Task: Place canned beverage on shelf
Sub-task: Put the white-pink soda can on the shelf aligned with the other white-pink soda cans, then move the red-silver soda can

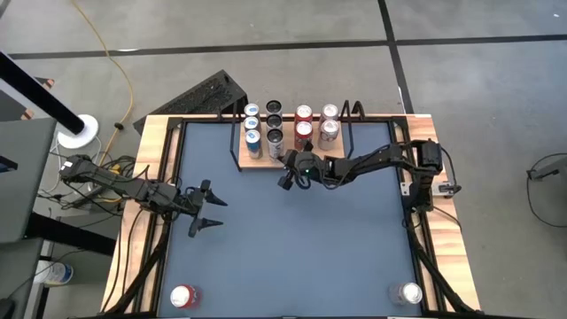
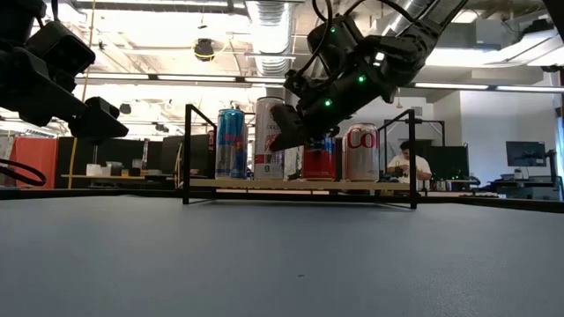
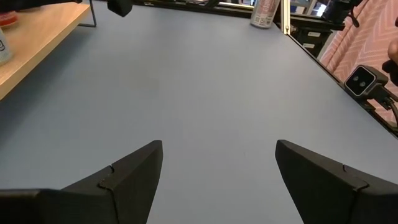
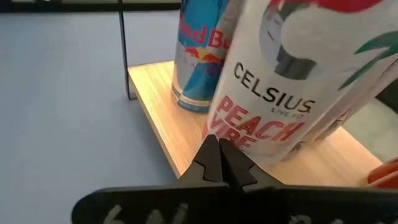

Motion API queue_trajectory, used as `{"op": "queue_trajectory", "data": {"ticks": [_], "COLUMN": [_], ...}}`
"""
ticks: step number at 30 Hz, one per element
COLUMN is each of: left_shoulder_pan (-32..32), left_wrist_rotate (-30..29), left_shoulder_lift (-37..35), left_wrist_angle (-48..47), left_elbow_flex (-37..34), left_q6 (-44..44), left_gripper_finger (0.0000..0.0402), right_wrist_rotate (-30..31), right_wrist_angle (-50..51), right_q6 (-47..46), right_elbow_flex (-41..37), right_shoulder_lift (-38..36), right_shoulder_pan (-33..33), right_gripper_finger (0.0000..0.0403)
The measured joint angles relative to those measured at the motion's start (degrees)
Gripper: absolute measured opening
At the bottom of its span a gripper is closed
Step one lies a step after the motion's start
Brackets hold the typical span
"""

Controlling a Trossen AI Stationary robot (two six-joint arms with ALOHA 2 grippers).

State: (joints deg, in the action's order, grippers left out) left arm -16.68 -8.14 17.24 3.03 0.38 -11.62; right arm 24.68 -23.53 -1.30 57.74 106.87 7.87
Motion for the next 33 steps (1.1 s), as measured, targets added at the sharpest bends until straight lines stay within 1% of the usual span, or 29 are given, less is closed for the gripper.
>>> {"op": "queue_trajectory", "data": {"ticks": [4,12,16,19,22,25,29,33], "left_shoulder_pan": [0.0,0.0,0.0,0.0,0.0,0.0,0.0,0.0], "left_wrist_rotate": [0.0,0.0,0.0,0.0,0.0,0.0,0.0,0.0], "left_shoulder_lift": [0.0,0.0,0.0,0.0,0.0,0.0,0.0,0.0], "left_wrist_angle": [0.0,0.0,0.0,0.0,0.0,0.0,0.0,0.0], "left_elbow_flex": [0.0,0.0,0.0,0.0,0.0,0.0,0.0,0.0], "left_q6": [0.0,0.0,0.0,0.0,0.0,0.0,0.0,0.0], "left_gripper_finger": [0.0302,0.0302,0.0302,0.0302,0.0302,0.0302,0.0302,0.0302], "right_wrist_rotate": [0.9,0.8,-2.6,-7.1,-10.8,-11.8,-13.3,-15.2], "right_wrist_angle": [-1.4,-7.7,-8.2,-7.7,-4.7,-0.2,9.4,20.9], "right_q6": [-1.2,-4.1,-6.3,-8.7,-10.4,-10.9,-11.0,-15.7], "right_elbow_flex": [0.0,0.1,0.1,0.1,0.0,0.0,0.0,0.0], "right_shoulder_lift": [0.0,0.0,0.0,-0.8,-2.9,-6.3,-12.3,-18.8], "right_shoulder_pan": [0.0,0.0,-0.6,-1.6,-3.0,-5.0,-8.7,-13.3], "right_gripper_finger": [0.0000,0.0000,0.0000,0.0000,0.0000,0.0000,0.0000,0.0000]}}
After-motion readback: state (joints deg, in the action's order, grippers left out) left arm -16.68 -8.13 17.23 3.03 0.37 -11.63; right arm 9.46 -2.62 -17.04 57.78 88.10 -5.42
